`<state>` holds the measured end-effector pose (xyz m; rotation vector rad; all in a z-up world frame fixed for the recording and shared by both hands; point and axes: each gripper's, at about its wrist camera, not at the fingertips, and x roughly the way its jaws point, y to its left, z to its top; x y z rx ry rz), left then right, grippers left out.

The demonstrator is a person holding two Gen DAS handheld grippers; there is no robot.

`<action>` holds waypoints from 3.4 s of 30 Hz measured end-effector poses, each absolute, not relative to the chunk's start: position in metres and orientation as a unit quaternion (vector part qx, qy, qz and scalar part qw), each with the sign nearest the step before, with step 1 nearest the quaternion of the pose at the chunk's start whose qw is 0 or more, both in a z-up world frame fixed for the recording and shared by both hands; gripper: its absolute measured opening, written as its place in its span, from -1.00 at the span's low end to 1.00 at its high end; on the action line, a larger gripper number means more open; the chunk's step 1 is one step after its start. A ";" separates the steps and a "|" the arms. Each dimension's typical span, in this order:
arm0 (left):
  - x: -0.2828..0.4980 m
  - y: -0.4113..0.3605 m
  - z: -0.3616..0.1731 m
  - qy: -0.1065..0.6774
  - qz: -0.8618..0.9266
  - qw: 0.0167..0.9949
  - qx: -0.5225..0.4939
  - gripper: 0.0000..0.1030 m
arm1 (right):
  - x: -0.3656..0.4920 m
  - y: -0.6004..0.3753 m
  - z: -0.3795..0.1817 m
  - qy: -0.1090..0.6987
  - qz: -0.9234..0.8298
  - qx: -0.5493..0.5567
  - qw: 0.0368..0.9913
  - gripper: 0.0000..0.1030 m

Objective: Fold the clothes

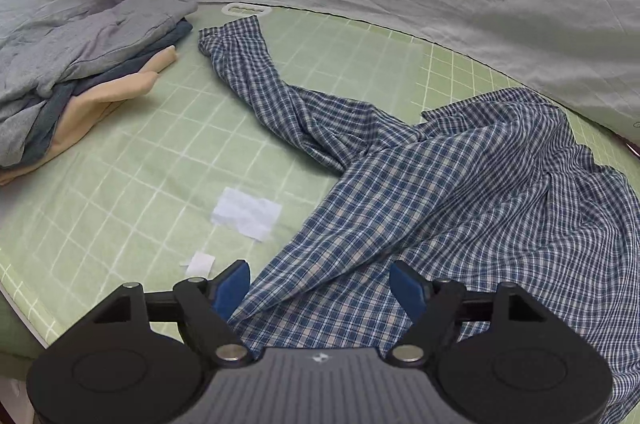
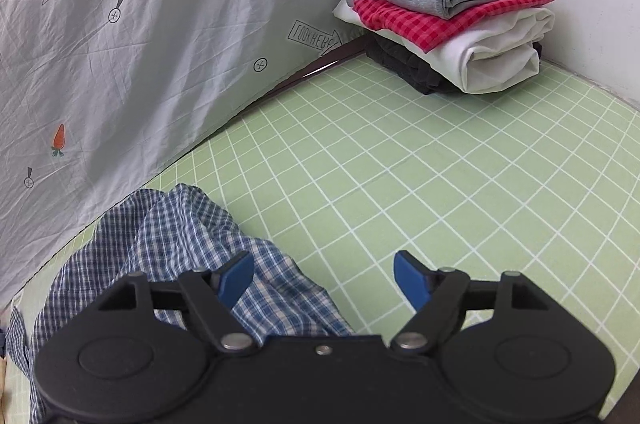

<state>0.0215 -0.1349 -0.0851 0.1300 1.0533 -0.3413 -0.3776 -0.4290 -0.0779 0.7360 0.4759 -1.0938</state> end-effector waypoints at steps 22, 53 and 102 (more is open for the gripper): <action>0.079 -0.172 -0.114 0.539 -0.163 0.824 0.062 0.56 | -0.256 -0.466 -0.134 0.278 -0.357 0.436 0.778 -0.36; 0.070 -0.177 -0.160 0.604 -0.134 0.782 0.074 0.73 | -0.269 -0.464 -0.138 0.351 -0.317 0.292 0.832 -0.24; 0.031 -0.211 -0.159 0.592 -0.133 0.788 0.107 1.00 | -0.249 -0.484 -0.066 0.315 -0.382 0.098 0.863 -0.13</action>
